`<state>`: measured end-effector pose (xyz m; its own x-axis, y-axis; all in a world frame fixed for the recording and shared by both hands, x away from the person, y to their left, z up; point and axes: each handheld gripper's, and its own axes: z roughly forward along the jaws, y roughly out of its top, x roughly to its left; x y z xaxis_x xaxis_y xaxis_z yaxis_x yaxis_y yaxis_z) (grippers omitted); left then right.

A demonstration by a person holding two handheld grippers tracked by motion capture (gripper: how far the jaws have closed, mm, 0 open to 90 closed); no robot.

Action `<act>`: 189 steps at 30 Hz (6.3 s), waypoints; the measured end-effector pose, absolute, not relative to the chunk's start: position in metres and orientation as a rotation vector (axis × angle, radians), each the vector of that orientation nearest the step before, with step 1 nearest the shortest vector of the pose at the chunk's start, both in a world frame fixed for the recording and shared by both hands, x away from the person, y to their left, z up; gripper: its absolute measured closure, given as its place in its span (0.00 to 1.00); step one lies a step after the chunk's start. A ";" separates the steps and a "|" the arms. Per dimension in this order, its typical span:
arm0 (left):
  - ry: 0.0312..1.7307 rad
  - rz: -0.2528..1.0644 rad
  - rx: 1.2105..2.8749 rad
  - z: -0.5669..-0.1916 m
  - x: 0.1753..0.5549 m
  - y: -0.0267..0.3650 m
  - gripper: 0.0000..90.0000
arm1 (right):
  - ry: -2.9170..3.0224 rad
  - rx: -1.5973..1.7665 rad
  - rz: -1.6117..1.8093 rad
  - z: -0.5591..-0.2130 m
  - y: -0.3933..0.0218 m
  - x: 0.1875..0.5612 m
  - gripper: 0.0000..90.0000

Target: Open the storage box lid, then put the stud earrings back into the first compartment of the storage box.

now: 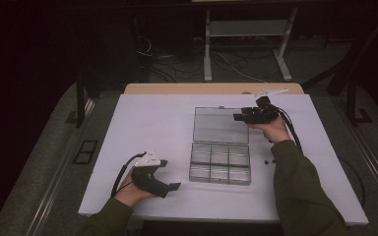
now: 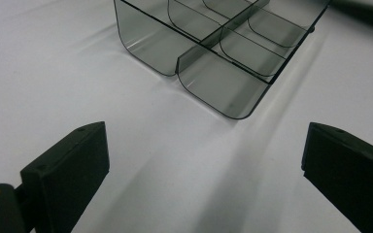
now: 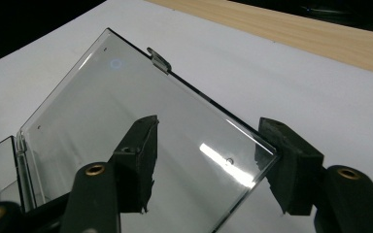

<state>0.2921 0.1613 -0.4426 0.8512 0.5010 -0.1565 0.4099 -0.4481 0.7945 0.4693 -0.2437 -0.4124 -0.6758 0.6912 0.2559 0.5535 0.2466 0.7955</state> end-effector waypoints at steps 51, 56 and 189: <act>0.661 0.098 2.104 -0.444 0.294 0.162 0.03 | 2.453 1.320 1.266 -0.452 -0.232 0.492 0.44; 0.662 0.097 2.107 -0.444 0.294 0.163 0.03 | 2.462 1.295 1.239 -0.453 -0.230 0.491 0.49; 0.686 0.147 2.118 -0.444 0.293 0.166 0.00 | 2.553 1.155 0.926 -0.443 -0.289 0.332 0.88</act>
